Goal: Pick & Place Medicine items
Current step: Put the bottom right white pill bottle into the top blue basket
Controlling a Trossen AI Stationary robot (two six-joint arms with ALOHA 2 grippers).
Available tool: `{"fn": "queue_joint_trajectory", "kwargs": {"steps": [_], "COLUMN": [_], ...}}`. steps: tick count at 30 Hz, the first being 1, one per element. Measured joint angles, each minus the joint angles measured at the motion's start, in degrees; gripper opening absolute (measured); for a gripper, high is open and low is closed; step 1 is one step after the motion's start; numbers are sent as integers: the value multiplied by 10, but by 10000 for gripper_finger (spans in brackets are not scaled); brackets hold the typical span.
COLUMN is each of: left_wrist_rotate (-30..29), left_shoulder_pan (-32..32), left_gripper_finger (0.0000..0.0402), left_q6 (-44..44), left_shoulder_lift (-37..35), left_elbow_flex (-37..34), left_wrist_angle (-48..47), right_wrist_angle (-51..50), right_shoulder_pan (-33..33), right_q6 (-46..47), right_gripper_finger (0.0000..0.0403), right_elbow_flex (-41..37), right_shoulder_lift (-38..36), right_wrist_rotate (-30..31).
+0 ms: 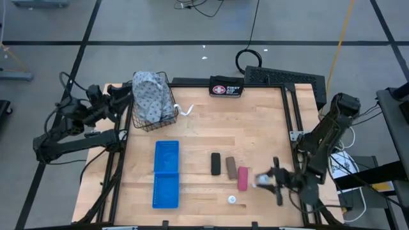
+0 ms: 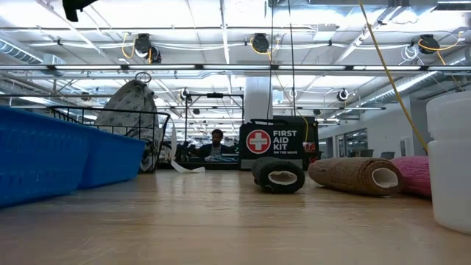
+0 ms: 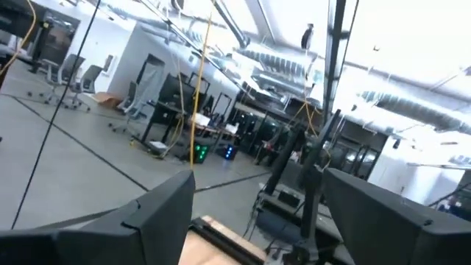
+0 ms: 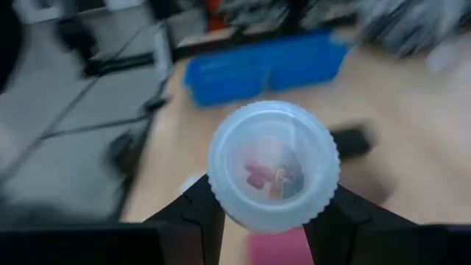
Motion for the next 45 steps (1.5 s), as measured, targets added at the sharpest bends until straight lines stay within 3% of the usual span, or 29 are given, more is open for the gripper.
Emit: {"fn": "queue_joint_trajectory", "kwargs": {"steps": [4,10,13,17,22,29,39,45], "left_wrist_rotate": [-5,-15,49,141,171,171,85,85], "left_shoulder_pan": [0,0,0,-10,-46,-120,-209,-219], "left_gripper_finger": [308,308,308,308,308,308,308,308], "left_q6": [23,36,56,69,130,192,284,276], "left_shoulder_lift": [2,79,157,291,463,644,788,855], "left_elbow_flex": [0,1,1,1,8,63,197,281], "left_wrist_angle": [-23,-50,-31,45,185,281,244,206], "right_wrist_angle": [32,54,65,82,107,180,200,202], "right_shoulder_pan": [-114,-309,-383,-446,-483,-496,-506,-506], "right_q6": [-110,-227,-282,-338,-368,-393,-394,-396], "right_gripper_finger": [130,135,136,133,133,133,133,133], "right_elbow_flex": [0,0,0,0,0,0,0,0], "right_shoulder_lift": [-21,-19,-9,13,57,98,111,111], "right_wrist_rotate": [-26,-254,-329,-379,-411,-426,-425,-425]}}
